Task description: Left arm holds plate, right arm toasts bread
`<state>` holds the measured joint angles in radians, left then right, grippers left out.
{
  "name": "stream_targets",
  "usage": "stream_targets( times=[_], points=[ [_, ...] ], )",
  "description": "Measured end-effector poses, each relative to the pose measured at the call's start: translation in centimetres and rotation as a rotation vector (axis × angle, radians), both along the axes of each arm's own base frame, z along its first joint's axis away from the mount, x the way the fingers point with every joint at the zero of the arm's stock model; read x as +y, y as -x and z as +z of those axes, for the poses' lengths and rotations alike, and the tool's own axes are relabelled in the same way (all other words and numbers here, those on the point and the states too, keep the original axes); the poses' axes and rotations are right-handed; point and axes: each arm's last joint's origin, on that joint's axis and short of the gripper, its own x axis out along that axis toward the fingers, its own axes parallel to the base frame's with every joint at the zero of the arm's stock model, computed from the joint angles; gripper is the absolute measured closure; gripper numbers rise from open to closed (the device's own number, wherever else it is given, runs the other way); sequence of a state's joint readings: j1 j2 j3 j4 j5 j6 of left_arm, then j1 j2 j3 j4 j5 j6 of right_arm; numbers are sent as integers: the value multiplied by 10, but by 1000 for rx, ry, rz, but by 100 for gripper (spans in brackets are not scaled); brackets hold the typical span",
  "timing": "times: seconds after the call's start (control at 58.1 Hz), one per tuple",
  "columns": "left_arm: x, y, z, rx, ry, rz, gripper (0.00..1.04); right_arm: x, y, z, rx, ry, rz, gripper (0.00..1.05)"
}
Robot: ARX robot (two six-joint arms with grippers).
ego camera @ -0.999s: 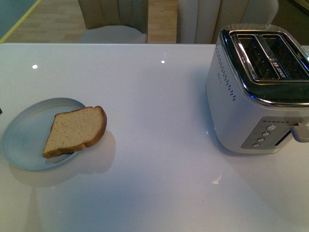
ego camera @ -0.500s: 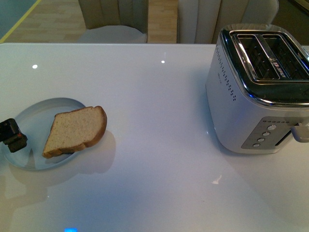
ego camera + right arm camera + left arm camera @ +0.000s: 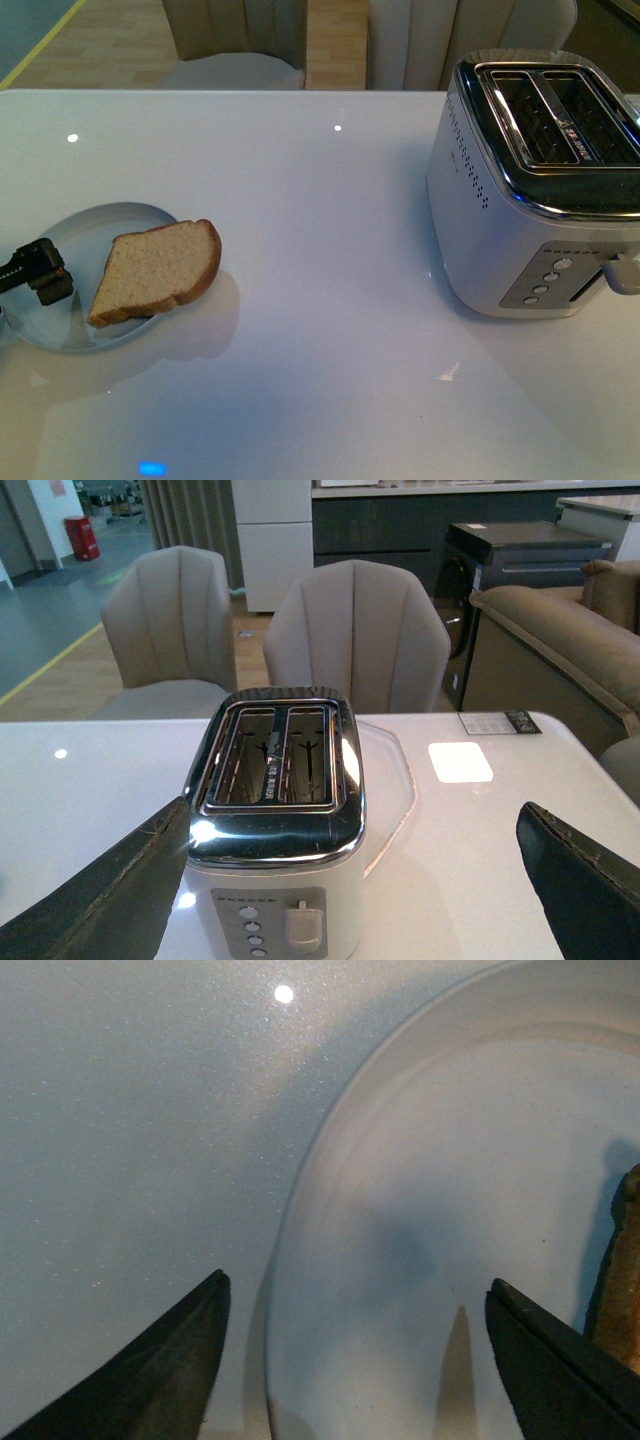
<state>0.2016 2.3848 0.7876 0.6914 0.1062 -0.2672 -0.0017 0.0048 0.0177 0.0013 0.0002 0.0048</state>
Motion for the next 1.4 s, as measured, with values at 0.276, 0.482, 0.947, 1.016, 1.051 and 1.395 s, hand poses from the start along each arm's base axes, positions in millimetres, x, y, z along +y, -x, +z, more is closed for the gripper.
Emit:
stream_targets(
  times=[0.276, 0.482, 0.947, 1.016, 1.051, 1.395],
  points=[
    [-4, -3, -2, 13, 23, 11, 72, 0, 0, 0, 0, 0, 0, 9],
    [-3, -3, -2, 9, 96, 45, 102, 0, 0, 0, 0, 0, 0, 9],
    [2, 10, 19, -19, 218, 134, 102, 0, 0, 0, 0, 0, 0, 9],
    [1, 13, 30, -35, 220, 132, 102, 0, 0, 0, 0, 0, 0, 9],
    [1, 15, 36, -42, 219, 131, 102, 0, 0, 0, 0, 0, 0, 9],
    [-17, 30, 118, -141, 255, 90, 102, 0, 0, 0, 0, 0, 0, 9]
  ],
)
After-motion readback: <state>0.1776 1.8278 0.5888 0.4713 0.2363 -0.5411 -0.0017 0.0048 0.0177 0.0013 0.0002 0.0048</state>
